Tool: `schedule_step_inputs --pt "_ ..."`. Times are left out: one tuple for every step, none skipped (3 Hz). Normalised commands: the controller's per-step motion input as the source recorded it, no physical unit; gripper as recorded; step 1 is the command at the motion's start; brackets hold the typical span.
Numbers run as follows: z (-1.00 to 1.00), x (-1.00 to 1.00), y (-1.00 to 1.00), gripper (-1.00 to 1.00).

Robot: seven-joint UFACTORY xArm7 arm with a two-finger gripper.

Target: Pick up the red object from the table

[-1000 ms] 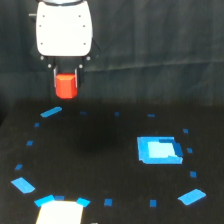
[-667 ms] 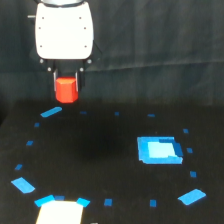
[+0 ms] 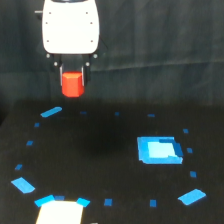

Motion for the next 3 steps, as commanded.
schedule_step_inputs --pt "0.87 0.10 0.31 -0.91" --pt "0.08 -0.08 0.07 -1.00" --pt "0.53 0.15 0.75 -0.95"
